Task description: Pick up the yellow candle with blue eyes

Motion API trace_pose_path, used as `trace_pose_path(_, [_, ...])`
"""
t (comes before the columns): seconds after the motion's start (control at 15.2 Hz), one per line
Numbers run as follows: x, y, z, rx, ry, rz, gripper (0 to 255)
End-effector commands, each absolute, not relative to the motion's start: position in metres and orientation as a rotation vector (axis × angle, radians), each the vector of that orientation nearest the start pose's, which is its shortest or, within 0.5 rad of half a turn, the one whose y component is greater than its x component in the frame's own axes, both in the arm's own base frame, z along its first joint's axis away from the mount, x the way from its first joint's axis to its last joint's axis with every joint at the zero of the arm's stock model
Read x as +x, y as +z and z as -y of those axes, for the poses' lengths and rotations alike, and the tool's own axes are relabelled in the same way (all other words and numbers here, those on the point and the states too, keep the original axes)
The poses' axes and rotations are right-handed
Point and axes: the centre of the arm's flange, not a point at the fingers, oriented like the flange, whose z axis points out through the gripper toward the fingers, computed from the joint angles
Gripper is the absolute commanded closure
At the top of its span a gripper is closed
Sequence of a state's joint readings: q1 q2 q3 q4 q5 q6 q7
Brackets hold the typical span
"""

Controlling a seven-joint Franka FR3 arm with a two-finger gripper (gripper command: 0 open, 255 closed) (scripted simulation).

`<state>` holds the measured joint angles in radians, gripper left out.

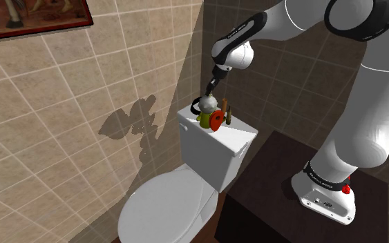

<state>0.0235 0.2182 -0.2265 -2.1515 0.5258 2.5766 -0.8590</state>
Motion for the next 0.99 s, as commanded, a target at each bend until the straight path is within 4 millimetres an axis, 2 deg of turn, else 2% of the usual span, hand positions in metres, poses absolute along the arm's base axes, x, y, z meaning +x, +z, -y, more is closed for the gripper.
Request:
trace_pose_path(0.0, [0.569,0.326,0.124,-2.948,-0.489,0.37,255])
trace_pose_path(0.92, [0.569,0.4,0.124,-2.948,-0.489,0.37,255])
